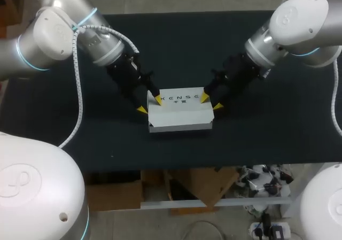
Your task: Assemble the packaging by folding the flat box into shape, placing the metal phone stand inside, and closing the box properly
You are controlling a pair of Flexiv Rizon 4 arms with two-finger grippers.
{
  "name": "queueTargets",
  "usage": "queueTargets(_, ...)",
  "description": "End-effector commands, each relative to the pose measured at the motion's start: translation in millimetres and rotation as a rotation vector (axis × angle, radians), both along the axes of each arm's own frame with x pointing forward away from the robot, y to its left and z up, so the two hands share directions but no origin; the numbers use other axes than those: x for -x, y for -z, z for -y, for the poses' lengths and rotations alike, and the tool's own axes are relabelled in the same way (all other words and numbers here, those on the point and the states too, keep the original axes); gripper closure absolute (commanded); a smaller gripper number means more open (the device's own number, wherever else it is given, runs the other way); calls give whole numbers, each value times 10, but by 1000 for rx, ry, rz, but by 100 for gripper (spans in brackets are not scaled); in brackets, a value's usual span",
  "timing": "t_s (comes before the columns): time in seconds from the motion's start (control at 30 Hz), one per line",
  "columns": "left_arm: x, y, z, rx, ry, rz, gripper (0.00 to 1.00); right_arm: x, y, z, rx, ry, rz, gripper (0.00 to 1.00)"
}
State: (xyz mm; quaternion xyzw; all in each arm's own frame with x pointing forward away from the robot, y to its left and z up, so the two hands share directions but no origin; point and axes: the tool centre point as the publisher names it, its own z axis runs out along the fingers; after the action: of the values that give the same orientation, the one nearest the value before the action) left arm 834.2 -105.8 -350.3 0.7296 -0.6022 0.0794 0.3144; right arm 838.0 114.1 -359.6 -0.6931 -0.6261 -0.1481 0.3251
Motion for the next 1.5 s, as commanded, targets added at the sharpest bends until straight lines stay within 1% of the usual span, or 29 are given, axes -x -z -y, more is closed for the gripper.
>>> queueTargets(0.03, -41, -29, 49, -5, 5, -15, 46, -14, -18, -33, -2, -2, -6, 53)
queueTargets(0.27, -61, -66, 63, -10, 1, -33, 44, -21, -28, -28, -6, -1, -16, 53)
queueTargets(0.8, -83, -119, 76, -13, -2, -64, 45, -50, -80, -36, -8, 0, -34, 53)
queueTargets(1.1, -98, -147, 66, -12, -6, -78, 48, -82, -116, -53, -11, -7, -41, 53)
queueTargets(1.17, -104, -154, 59, -10, -6, -81, 47, -87, -119, -58, -10, -9, -42, 53)
queueTargets(1.5, -140, -194, 57, -10, -7, -94, 47, -116, -133, -76, -6, -15, -49, 53)
